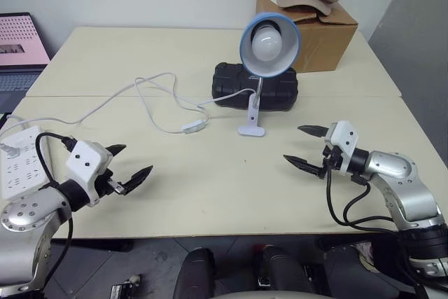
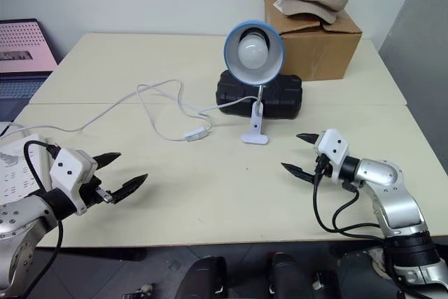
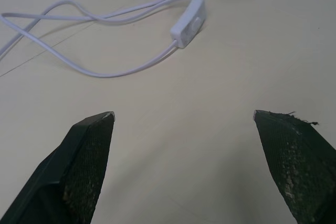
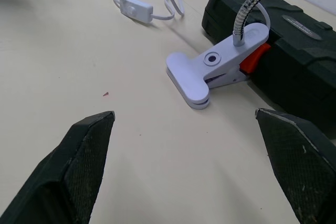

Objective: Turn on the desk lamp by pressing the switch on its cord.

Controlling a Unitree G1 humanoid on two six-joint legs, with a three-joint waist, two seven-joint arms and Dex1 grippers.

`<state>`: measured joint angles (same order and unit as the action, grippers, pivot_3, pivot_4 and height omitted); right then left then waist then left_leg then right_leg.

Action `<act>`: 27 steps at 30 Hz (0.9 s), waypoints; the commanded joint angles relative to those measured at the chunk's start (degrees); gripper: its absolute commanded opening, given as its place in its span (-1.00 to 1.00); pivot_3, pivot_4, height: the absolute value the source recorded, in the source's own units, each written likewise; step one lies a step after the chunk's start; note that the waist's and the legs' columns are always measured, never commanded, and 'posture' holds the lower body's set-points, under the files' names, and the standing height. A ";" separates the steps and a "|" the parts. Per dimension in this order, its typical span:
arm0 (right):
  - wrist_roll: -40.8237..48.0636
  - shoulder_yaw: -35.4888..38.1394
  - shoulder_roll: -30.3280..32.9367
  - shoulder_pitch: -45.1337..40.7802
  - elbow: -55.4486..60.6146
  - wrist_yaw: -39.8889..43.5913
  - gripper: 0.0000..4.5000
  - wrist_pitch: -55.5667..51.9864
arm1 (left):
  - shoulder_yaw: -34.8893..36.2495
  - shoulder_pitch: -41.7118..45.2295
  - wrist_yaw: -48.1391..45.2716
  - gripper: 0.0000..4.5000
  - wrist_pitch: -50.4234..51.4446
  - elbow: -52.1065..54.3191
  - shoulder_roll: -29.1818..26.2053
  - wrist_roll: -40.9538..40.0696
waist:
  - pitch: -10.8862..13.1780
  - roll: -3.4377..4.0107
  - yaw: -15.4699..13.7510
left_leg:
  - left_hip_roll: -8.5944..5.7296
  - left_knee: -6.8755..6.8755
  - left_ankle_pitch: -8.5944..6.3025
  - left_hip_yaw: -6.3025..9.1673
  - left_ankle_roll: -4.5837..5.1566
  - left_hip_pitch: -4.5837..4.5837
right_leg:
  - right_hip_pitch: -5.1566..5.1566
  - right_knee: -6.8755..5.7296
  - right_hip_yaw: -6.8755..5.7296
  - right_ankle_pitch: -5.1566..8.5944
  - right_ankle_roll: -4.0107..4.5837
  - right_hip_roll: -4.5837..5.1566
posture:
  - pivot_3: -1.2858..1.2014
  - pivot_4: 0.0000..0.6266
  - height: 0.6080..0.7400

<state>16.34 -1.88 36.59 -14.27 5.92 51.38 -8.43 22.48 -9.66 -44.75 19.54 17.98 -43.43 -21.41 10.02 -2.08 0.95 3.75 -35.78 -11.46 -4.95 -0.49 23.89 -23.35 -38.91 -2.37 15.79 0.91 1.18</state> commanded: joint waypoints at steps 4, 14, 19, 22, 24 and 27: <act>-0.62 0.15 -0.56 -1.52 0.34 0.23 1.00 1.55 | 0.05 1.37 1.74 0.96 -0.80 1.12 -0.51 1.79 | 0.00 0.00 0.00 | 0.00 0.00 0.00 0.00 0.00 0.00 | 0.00 0.00 0.00 0.00 0.00 0.00 | 0.03 -0.52 1.00; -0.82 -0.89 -1.84 -2.81 2.02 -0.94 1.00 -1.21 | -1.83 4.42 1.15 0.96 -6.57 -3.41 -0.64 5.43 | 0.00 0.00 -0.11 | 0.00 0.00 0.00 -0.01 0.00 0.00 | 0.00 -0.01 0.00 0.00 0.00 0.00 | 0.03 -0.52 1.00; -1.18 -1.09 -2.33 -3.32 2.89 -2.15 1.00 -2.89 | -1.97 6.27 -0.39 0.96 -7.45 -5.44 -0.24 3.58 | 0.00 0.00 -0.28 | 0.00 -0.01 0.00 0.00 0.00 0.00 | 0.00 -0.02 0.00 0.00 0.00 0.00 | 0.03 -0.52 1.00; -1.38 -1.38 -2.55 -3.39 3.64 -2.77 1.00 -3.95 | -2.83 7.88 -1.24 0.96 -7.57 -6.41 -0.36 3.35 | 0.00 0.00 -0.48 | 0.00 -0.01 0.00 -0.02 0.00 0.00 | 0.00 -0.02 0.00 0.00 0.00 0.00 | 0.03 -0.52 1.00; -1.54 -1.52 -2.87 -3.44 4.64 -3.40 1.00 -5.03 | -4.44 9.93 -2.00 0.96 -8.34 -7.88 -0.59 4.10 | 0.00 0.00 -0.65 | 0.00 -0.01 0.00 -0.01 0.00 0.00 | 0.00 -0.02 0.00 0.00 0.00 0.00 | 0.03 -0.52 1.00; -1.19 -1.74 -3.31 -3.75 7.39 -4.83 1.00 -8.63 | -8.63 14.31 -5.76 0.96 -9.91 -12.23 -1.40 4.92 | 0.00 0.00 -0.87 | 0.00 -0.01 0.00 0.00 0.00 0.00 | 0.00 -0.04 -0.03 -0.01 0.00 0.00 | 0.03 -0.52 1.00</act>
<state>14.64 -3.85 33.25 -17.03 9.65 47.50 -15.34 15.56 2.54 -48.14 11.74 7.37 -43.57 -17.02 10.02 -2.08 0.08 3.74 -35.80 -11.45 -4.96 -0.49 23.90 -23.35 -38.96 -2.40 15.78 0.90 1.18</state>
